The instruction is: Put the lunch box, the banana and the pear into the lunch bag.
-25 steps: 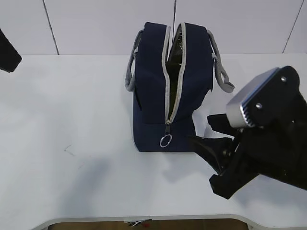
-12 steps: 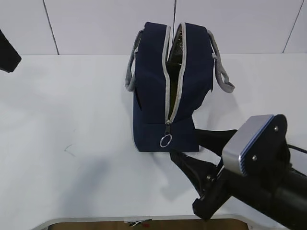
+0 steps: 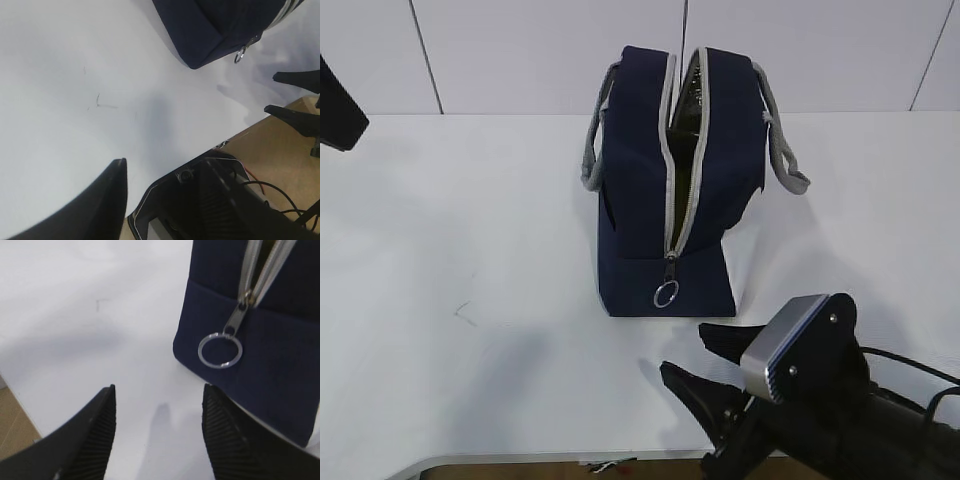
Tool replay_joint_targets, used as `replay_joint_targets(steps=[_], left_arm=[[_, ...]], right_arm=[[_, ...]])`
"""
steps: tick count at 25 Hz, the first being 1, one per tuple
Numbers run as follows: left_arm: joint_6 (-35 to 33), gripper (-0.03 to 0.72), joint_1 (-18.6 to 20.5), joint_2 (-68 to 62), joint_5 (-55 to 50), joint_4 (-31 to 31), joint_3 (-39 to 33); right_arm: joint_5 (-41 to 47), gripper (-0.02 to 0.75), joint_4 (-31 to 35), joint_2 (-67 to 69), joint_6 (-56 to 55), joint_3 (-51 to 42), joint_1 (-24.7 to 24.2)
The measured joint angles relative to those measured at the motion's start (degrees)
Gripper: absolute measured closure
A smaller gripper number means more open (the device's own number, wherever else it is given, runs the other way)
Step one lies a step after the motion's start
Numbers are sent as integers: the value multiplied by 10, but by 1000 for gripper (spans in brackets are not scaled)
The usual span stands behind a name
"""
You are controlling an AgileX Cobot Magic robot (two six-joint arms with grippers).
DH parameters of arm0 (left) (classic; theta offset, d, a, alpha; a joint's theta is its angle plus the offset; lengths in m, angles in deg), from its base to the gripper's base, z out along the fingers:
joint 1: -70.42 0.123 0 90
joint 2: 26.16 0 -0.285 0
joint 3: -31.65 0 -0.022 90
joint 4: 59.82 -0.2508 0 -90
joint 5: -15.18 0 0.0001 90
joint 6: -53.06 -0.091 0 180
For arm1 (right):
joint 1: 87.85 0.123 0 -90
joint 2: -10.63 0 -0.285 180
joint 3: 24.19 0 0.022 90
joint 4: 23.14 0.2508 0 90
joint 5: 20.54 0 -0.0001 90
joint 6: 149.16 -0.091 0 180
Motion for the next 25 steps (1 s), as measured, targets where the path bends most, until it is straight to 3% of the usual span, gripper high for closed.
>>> replay_joint_targets(steps=[25], left_arm=[[0, 328, 0, 0, 0, 6, 0]], right_arm=[[-4, 292, 53, 41, -14, 63, 0]])
